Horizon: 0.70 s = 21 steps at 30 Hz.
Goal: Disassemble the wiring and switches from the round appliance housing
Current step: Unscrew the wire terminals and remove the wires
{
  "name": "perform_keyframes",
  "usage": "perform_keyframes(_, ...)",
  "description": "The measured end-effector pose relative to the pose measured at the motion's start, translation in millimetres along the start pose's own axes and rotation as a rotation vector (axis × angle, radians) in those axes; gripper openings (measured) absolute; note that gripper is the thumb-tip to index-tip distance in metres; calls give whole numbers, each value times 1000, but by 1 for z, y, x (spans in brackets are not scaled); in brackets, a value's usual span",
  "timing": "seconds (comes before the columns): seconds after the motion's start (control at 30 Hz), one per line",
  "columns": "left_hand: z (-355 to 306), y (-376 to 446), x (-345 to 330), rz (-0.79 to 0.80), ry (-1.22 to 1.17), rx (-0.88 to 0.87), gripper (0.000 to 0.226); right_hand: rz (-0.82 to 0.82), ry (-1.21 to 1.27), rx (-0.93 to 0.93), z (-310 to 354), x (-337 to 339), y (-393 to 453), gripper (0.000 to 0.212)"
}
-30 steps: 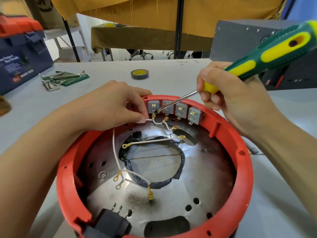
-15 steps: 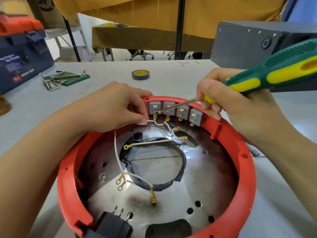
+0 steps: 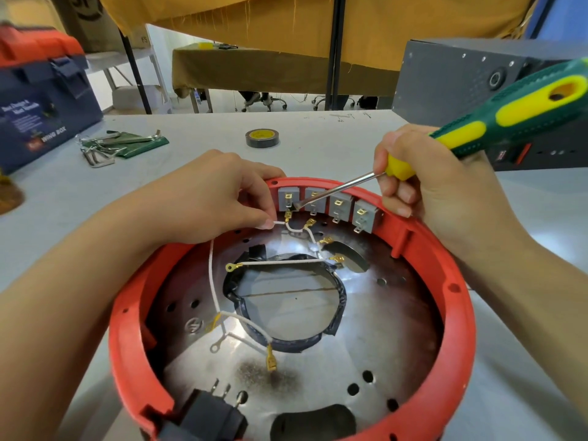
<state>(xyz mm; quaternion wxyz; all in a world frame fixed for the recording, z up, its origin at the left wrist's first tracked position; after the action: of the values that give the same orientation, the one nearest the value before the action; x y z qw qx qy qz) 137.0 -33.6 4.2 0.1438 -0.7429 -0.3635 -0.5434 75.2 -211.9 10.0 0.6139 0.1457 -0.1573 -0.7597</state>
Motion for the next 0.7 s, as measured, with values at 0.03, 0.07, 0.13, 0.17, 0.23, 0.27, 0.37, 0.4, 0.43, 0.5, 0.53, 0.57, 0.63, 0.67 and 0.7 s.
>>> perform_keyframes(0.03,0,0,0,0,2,0,11,-6,10,-8,-1,1,0,31)
perform_keyframes(0.07,0,0,0,-1,5,3,11,-12,16,-16,-2,2,1,31)
perform_keyframes(0.13,0,0,0,-4,10,10,10,-19,23,-25,-4,3,1,31)
perform_keyframes(0.17,0,0,0,-4,11,13,9,-20,26,-27,-5,3,1,30)
perform_keyframes(0.23,0,0,0,-1,9,16,9,-21,29,-32,-6,3,2,30)
perform_keyframes(0.27,0,0,0,2,8,15,9,-22,30,-34,-6,3,2,30)
perform_keyframes(0.37,-1,-1,0,3,5,14,9,-21,31,-35,-5,2,2,30)
perform_keyframes(0.4,-1,-1,0,1,6,14,9,-21,30,-31,-4,2,1,31)
perform_keyframes(0.43,-1,-1,1,0,7,14,9,-20,28,-29,-3,2,1,31)
perform_keyframes(0.5,-2,-1,1,0,10,14,9,-14,27,-27,-2,1,0,33)
perform_keyframes(0.53,-3,-1,1,2,12,13,9,-10,24,-27,-1,1,-1,34)
perform_keyframes(0.57,-3,-1,1,3,14,12,9,-9,19,-26,0,0,-1,35)
perform_keyframes(0.63,-4,-2,1,5,13,14,9,-14,5,-23,1,1,-1,39)
perform_keyframes(0.67,-4,-2,1,6,11,15,9,-19,-5,-20,2,1,-1,39)
perform_keyframes(0.7,-5,-2,1,7,9,15,10,-22,-15,-12,3,1,-2,39)
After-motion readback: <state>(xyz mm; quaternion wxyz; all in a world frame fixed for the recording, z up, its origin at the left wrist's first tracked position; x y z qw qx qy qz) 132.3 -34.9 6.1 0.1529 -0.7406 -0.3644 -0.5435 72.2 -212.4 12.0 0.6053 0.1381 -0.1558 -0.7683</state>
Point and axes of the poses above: each hand's wrist, its own y-axis towards the middle knuckle, its own x-axis out of the back of the hand, z = x × y, the point moved 7 cm from there along y, towards the middle knuckle, and after that the axes turned 3 degrees about -y, right-handed, at the moved point
